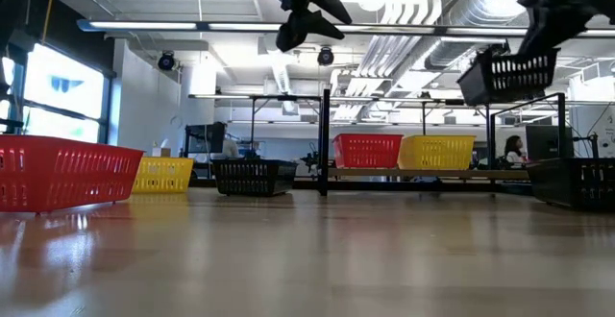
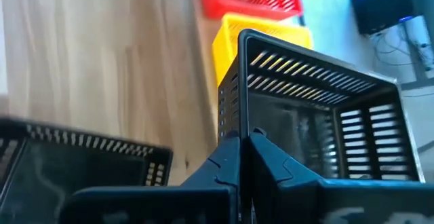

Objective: Stack baskets on shelf by color
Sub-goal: Put the bottom black bin on the shelf

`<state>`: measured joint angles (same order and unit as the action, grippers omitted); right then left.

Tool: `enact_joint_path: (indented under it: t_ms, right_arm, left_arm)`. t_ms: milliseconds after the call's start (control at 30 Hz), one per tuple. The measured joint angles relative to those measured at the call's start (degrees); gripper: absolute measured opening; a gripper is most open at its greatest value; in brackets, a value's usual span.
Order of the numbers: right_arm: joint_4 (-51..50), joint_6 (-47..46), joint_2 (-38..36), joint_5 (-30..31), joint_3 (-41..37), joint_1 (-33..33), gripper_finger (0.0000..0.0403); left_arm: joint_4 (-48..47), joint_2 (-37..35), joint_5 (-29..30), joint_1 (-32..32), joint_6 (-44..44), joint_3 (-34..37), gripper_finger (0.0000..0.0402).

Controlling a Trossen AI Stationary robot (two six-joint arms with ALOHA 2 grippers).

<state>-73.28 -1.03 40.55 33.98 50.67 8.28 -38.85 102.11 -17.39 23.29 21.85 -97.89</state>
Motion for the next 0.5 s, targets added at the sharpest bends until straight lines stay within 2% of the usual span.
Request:
enact_joint_path:
  t_ms: [200,500]
  right_arm:
    - [0.18,6.02,-0.58,-2.55,-3.56,-3.68,0.0]
    - [2.89,11.46,-0.56,-3.17,-9.77,-8.02,0.0]
  left_arm:
    - [0.0,0.02,0.0,0.0,0.01,0.0,0.0113]
    - [0.04,0.04,0.0,0.0,0.5,0.0,0.0113]
